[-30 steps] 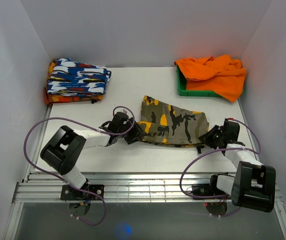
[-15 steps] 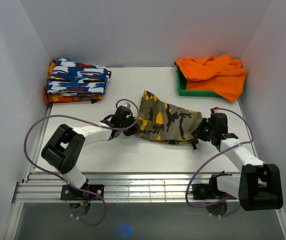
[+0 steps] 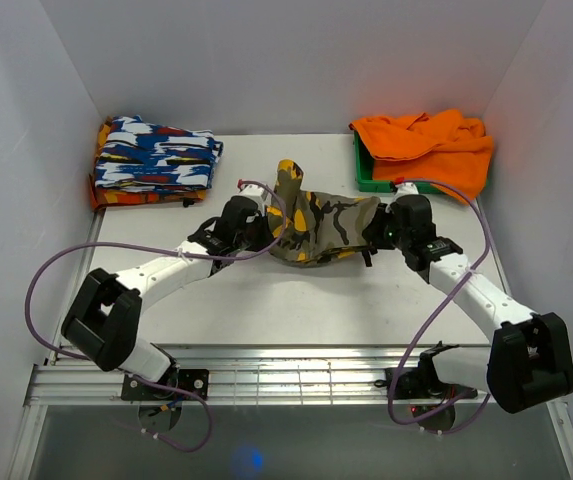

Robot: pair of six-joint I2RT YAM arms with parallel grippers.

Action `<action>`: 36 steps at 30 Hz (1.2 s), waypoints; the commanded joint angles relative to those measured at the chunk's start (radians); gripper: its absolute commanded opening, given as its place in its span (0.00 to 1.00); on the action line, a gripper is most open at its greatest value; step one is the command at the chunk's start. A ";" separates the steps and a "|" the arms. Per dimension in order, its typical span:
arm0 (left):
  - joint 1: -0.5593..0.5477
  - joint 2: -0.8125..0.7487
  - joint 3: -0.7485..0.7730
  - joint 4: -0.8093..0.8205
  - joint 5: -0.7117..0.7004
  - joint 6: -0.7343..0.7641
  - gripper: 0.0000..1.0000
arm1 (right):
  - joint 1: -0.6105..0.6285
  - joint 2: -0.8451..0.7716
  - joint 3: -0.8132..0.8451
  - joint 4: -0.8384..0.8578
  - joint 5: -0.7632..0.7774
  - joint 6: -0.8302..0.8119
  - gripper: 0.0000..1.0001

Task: Fold and stack the trousers
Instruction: Neatly place the folded trousers to the corner

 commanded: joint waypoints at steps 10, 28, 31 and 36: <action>0.164 -0.101 0.198 0.212 -0.075 0.238 0.00 | 0.126 0.161 0.323 0.292 0.111 -0.188 0.08; 0.753 0.068 0.513 0.452 0.117 0.270 0.00 | 0.307 1.066 1.545 0.527 0.051 -0.228 0.08; 0.848 0.103 0.513 0.515 0.149 0.241 0.00 | 0.356 1.220 1.688 0.627 0.052 -0.257 0.08; 0.971 0.166 0.479 0.652 0.175 0.189 0.00 | 0.440 1.331 1.620 0.819 0.094 -0.297 0.08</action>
